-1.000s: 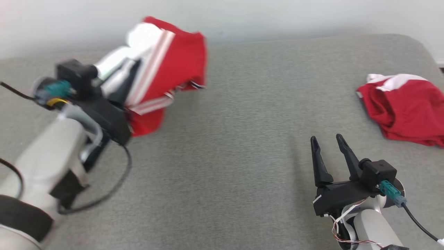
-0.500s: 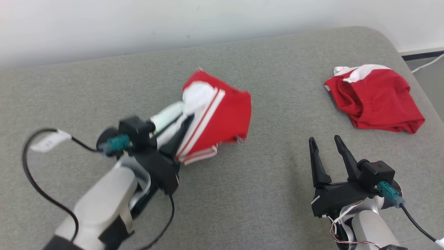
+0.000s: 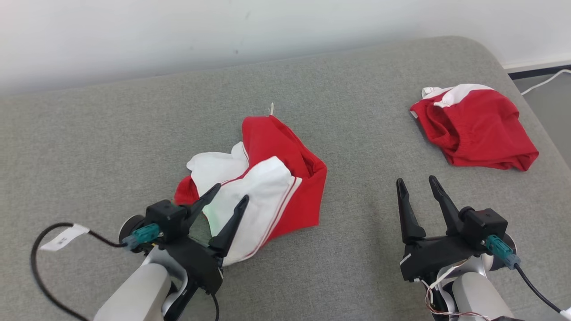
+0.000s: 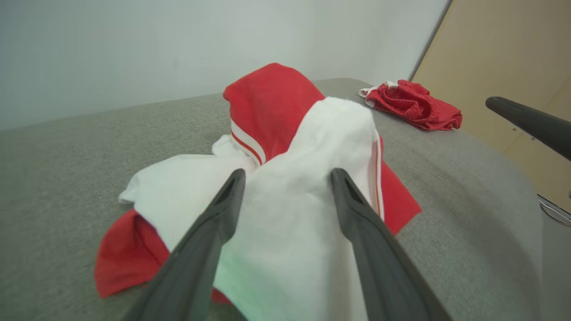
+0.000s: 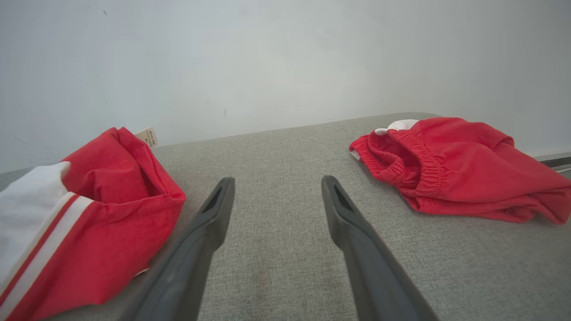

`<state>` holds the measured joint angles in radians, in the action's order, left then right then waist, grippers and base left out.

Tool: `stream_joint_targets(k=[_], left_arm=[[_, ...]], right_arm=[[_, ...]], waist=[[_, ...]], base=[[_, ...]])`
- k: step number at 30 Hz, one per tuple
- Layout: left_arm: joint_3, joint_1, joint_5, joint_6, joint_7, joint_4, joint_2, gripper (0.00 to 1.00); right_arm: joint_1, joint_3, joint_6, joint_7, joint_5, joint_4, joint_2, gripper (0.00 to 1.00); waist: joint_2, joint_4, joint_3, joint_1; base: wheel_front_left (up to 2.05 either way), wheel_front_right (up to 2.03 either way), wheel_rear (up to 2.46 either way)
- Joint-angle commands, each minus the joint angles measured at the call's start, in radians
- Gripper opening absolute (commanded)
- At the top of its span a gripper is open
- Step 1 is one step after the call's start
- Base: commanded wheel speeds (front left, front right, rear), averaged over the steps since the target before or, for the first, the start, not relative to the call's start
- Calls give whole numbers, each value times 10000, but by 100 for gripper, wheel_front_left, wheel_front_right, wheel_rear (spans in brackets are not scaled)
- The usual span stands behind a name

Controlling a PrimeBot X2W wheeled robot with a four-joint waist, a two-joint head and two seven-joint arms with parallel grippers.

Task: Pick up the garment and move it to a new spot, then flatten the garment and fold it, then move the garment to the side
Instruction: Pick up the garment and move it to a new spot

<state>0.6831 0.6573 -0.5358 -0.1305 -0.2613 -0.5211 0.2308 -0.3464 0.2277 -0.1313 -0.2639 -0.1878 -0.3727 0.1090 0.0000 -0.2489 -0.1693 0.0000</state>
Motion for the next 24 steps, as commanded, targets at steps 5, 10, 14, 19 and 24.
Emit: stream_joint_targets(k=[5,10,14,19,24], left_arm=[[-1064,-876,643,4,-45,527,-60,100],[-2567,-1889,1436,4,-46,1090,-349,100],[-3720,-2694,1990,5,-46,1450,-664,100],[-4795,-3417,2581,5,-46,1681,-975,100],[-5995,-3927,3238,29,-46,1982,-1274,100]], right_arm=[[177,98,10,1,-78,-15,76,100],[309,226,10,1,-57,6,77,100],[294,387,10,1,-132,90,80,100],[444,638,10,1,-185,143,121,100],[518,798,10,1,-195,92,169,100]], waist=[[0,251,182,0],[0,520,359,0],[0,771,412,0],[0,1122,458,0],[0,1467,512,0]], base=[[0,0,0],[0,0,0],[0,0,0],[0,0,0],[0,0,0]])
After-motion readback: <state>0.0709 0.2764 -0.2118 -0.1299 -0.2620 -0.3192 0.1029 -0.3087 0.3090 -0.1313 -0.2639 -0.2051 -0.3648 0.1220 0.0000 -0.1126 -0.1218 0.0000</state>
